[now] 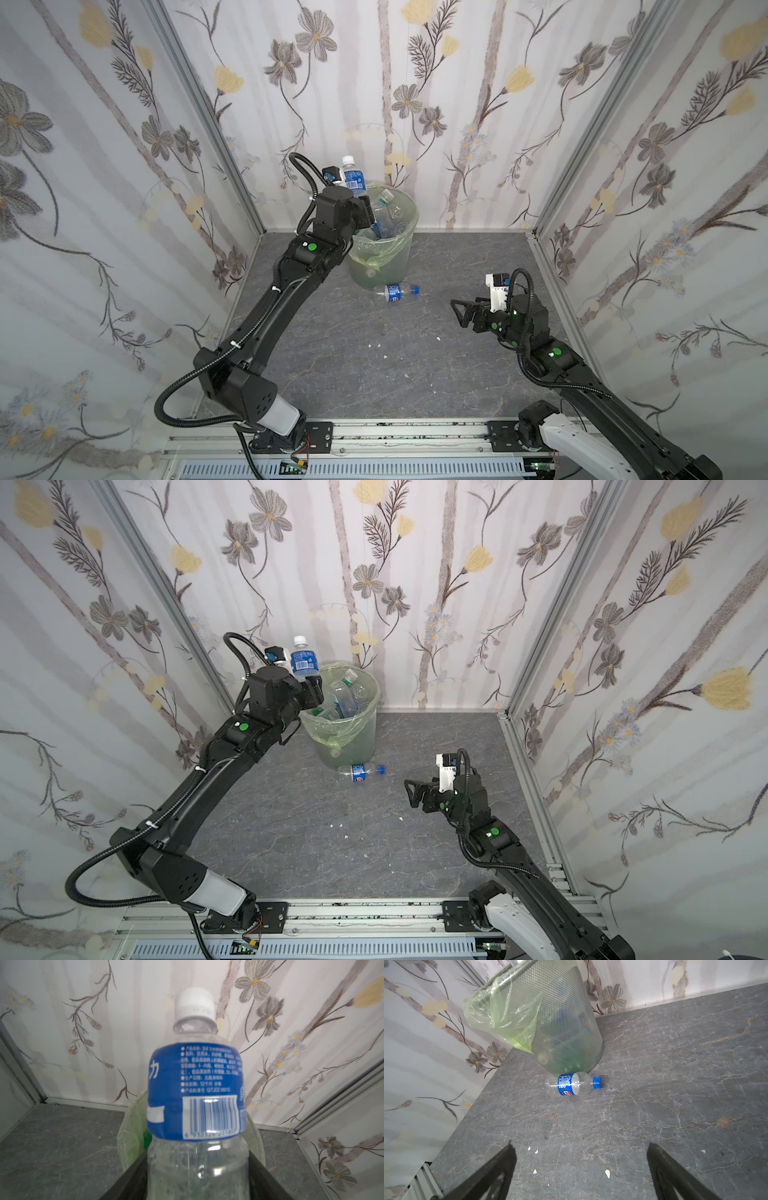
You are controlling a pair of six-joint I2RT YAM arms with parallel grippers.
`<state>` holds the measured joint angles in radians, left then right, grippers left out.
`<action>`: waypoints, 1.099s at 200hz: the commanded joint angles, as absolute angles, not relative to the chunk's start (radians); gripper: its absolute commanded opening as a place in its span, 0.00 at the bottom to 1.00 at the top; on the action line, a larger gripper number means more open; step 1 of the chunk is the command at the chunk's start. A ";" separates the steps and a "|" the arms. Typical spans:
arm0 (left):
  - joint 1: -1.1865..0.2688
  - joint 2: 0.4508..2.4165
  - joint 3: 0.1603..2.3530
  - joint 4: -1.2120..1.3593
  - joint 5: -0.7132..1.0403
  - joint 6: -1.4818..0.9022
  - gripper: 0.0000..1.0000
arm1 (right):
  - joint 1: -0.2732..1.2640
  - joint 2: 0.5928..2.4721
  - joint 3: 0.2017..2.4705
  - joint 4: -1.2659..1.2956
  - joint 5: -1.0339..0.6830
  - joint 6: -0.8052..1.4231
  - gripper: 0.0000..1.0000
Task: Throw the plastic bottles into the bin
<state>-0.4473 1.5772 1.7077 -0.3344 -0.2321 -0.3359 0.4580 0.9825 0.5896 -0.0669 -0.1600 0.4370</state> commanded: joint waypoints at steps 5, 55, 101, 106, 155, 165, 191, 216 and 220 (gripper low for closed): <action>-0.404 1.616 1.707 -0.412 -0.118 -0.371 0.97 | 0.457 1.005 0.584 -0.009 -0.187 0.442 0.98; -0.400 1.466 1.599 -0.412 -0.124 -0.383 1.00 | 0.457 1.123 0.608 0.055 -0.238 0.391 0.98; -0.398 1.184 1.322 -0.419 -0.125 -0.417 0.98 | 0.456 1.542 0.936 -0.010 -0.346 0.190 0.84; -0.397 1.147 1.269 -0.422 -0.129 -0.422 0.98 | 0.455 1.615 0.986 -0.022 -0.350 0.187 0.80; -0.394 0.866 0.910 -0.503 -0.115 -0.495 0.97 | 0.441 2.067 1.363 -0.087 -0.376 0.230 0.64; -0.394 0.823 0.864 -0.516 -0.115 -0.511 0.97 | 0.437 2.113 1.394 -0.086 -0.385 0.251 0.62; -0.394 0.734 0.793 -0.531 -0.112 -0.541 0.97 | 0.437 2.161 1.382 -0.031 -0.431 0.301 0.60; -0.394 0.719 0.776 -0.538 -0.109 -0.537 0.97 | 0.446 2.200 1.369 -0.019 -0.445 0.319 0.59; -0.394 0.722 0.776 -0.538 -0.108 -0.536 0.97 | 0.449 2.203 1.365 -0.017 -0.451 0.318 0.59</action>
<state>-0.3954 0.7235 0.7841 -0.5377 -0.1112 -0.5129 0.4400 2.1792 1.3735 -0.0715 -0.4046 0.2890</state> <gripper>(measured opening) 0.968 0.595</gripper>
